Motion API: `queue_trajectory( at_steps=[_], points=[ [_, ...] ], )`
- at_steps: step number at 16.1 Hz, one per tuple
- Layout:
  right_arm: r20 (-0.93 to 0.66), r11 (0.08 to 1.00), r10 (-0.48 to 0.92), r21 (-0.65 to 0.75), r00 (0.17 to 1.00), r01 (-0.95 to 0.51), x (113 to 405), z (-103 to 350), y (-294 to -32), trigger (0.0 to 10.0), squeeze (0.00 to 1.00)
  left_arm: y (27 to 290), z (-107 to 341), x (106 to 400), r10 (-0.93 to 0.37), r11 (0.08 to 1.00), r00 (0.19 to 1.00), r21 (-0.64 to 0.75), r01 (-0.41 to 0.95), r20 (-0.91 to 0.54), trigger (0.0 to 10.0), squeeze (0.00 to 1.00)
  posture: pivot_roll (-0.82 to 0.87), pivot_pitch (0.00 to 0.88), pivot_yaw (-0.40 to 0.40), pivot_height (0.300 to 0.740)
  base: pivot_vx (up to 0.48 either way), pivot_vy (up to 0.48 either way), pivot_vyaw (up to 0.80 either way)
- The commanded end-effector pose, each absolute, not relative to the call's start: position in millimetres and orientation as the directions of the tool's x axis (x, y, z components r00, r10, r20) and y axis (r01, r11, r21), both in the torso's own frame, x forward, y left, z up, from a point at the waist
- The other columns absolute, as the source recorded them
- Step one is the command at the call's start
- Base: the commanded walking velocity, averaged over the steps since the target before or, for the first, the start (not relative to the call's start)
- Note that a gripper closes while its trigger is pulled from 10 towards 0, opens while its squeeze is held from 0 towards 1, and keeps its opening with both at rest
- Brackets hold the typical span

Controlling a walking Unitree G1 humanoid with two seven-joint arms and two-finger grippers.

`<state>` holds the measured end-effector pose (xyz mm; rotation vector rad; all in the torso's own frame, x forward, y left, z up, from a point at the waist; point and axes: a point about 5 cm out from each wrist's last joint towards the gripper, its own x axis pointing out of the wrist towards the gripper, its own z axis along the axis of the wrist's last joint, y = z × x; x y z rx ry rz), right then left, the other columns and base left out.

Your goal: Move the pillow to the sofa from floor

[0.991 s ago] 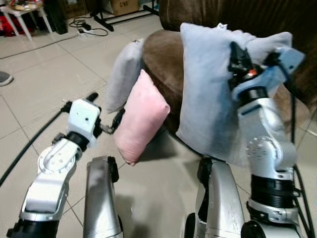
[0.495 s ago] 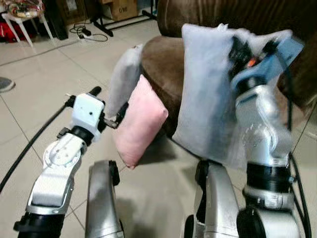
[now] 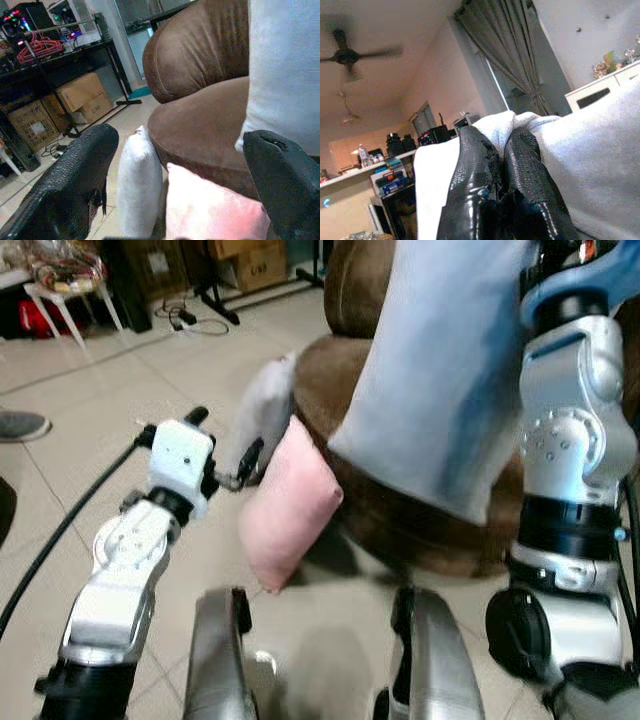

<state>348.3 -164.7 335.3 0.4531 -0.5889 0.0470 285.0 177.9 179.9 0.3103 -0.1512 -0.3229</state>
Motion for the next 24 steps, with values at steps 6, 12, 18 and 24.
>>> queue_trajectory(
  at_steps=[6, 12, 18, 24],
  points=[
    [0.272, 0.914, -0.022, 0.395, 0.962, -0.091, 351.8, 221.8, -140.5, 10.0, 0.00, 181.7, 173.2, 281.8, -0.330, 0.894, 0.942, 0.343, 0.289, 0.067, 10.0, 0.00, -0.03, 0.000, -0.005, 0.576, 0.000, 0.000, 0.00],
    [0.026, 0.941, 0.004, 0.337, 1.000, -0.013, 334.1, 145.6, -133.5, 10.0, 0.00, 184.7, 167.3, 277.6, -0.325, 0.889, 0.945, 0.354, 0.290, 0.043, 10.0, 0.00, -0.02, 0.000, -0.012, 0.631, 0.000, 0.000, 0.00],
    [-0.028, 0.957, 0.003, 0.290, 1.000, 0.005, 314.1, 120.5, -143.9, 10.0, 0.00, 186.1, 141.9, 269.2, -0.276, 0.896, 0.960, 0.351, 0.271, -0.038, 10.0, 0.00, -0.01, 0.000, -0.020, 0.681, 0.000, 0.000, 0.00],
    [-0.056, 0.949, -0.009, 0.313, 0.998, 0.026, 306.8, 112.3, -143.2, 10.0, 0.00, 189.0, 142.3, 272.9, -0.238, 0.907, 0.971, 0.352, 0.231, -0.026, 10.0, 0.00, -0.01, 0.000, -0.005, 0.740, 0.000, 0.000, 0.00]
  ],
)
